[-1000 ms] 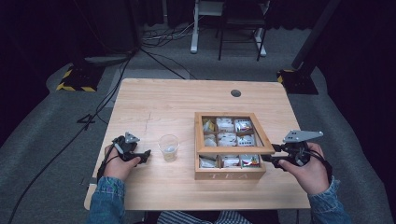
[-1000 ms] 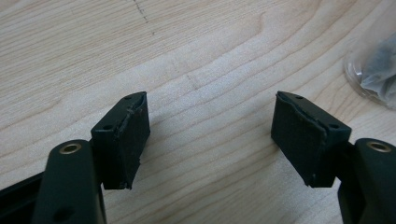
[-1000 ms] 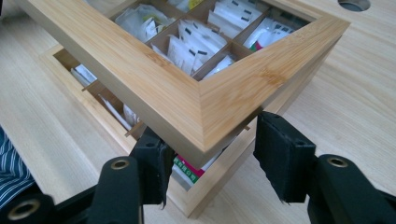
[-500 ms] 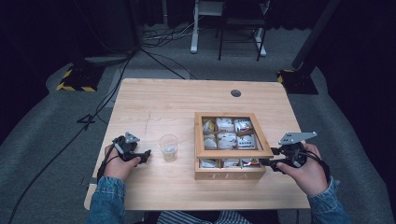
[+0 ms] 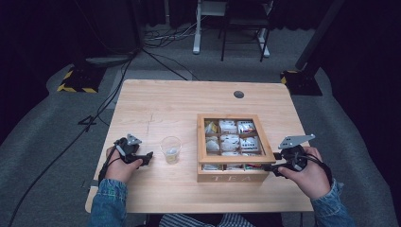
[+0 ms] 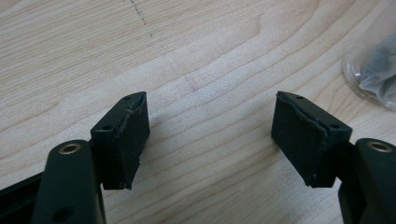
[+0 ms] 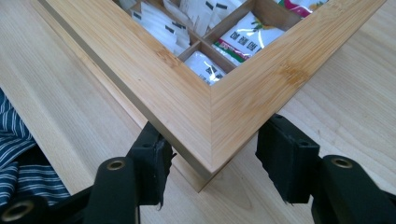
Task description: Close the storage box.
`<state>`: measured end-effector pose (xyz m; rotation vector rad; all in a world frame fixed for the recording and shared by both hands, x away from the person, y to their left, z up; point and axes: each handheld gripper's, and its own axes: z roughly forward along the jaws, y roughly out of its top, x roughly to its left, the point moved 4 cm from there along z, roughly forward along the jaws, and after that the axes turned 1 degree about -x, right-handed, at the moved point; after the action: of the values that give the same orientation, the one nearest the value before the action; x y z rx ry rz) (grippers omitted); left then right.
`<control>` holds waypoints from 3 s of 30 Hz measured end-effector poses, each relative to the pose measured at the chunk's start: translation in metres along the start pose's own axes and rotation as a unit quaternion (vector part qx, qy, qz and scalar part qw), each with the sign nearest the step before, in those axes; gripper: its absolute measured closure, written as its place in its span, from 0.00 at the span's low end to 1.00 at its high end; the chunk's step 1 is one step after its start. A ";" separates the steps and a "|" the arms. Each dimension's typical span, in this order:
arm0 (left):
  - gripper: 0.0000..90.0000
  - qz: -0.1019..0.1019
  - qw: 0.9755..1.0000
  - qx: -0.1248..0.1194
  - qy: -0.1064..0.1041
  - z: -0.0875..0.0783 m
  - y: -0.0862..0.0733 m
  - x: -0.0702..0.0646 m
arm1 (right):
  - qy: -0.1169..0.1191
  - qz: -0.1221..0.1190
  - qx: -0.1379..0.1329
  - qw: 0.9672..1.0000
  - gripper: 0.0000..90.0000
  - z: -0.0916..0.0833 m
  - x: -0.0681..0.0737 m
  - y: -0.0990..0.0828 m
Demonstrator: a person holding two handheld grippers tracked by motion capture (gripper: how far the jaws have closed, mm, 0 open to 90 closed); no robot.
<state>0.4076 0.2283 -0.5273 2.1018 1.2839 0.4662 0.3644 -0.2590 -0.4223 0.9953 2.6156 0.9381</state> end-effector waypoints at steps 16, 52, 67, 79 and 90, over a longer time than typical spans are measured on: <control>0.31 0.000 1.000 -0.002 -0.003 0.000 0.000 -0.001 | 0.007 -0.005 0.039 0.999 0.51 0.007 0.004 -0.004; 0.29 0.004 1.000 -0.003 -0.005 0.002 0.001 -0.001 | 0.006 0.000 0.070 0.998 0.33 0.013 0.002 -0.013; 0.29 0.005 0.999 -0.032 -0.009 0.001 -0.006 0.000 | -0.029 0.026 -0.105 0.994 0.27 -0.020 -0.039 0.002; 0.28 0.006 0.999 -0.032 -0.009 0.001 -0.006 0.002 | -0.088 0.063 -0.167 0.980 0.23 -0.022 -0.084 -0.012; 0.21 0.011 0.999 -0.026 -0.014 0.002 -0.006 0.003 | -0.105 0.076 -0.157 0.979 0.22 0.000 -0.121 -0.041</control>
<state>0.4063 0.2317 -0.5328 2.0739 1.2202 0.4739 0.4345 -0.3615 -0.4533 1.1496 2.1586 1.1662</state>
